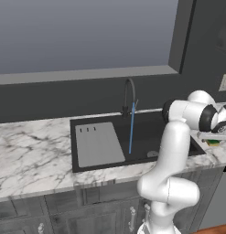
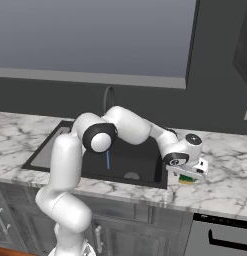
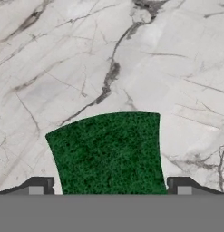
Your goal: Soak the sponge with water for a few seconds and then drop it inside the sink.
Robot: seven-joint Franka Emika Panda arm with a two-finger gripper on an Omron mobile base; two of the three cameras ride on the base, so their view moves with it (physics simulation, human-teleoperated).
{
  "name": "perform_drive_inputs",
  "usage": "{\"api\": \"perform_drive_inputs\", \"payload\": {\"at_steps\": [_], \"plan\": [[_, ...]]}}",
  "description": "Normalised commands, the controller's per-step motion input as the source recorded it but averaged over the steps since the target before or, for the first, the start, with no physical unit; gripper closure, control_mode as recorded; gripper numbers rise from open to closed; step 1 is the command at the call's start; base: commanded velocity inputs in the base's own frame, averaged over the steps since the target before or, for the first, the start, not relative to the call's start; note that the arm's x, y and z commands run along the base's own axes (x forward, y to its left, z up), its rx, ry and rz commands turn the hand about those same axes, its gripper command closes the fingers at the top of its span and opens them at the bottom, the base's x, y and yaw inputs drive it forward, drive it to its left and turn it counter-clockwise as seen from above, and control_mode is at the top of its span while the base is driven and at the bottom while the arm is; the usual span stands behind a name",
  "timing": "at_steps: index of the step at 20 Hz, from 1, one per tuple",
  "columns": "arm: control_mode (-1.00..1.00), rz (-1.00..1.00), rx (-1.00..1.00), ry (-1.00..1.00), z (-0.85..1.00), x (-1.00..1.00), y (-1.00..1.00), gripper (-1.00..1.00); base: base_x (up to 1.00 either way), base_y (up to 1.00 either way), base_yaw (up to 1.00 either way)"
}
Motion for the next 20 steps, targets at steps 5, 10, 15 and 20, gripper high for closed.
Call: {"api": "perform_drive_inputs", "payload": {"at_steps": [5, 10, 15, 20], "plan": [[-1.00, 0.00, 0.00, 0.00, 0.00, 0.00, 0.00, 1.00, 0.00, 0.00, 0.00], [-1.00, 0.00, 0.00, 0.00, 0.00, 0.00, 0.00, 1.00, 0.00, 0.00, 0.00], [-1.00, 0.00, 0.00, 0.00, 0.00, 0.00, 0.00, 1.00, 0.00, 0.00, 0.00], [-1.00, 0.01, 0.00, 0.00, 0.00, 0.00, 0.02, 1.00, 0.00, 0.00, 0.00]]}}
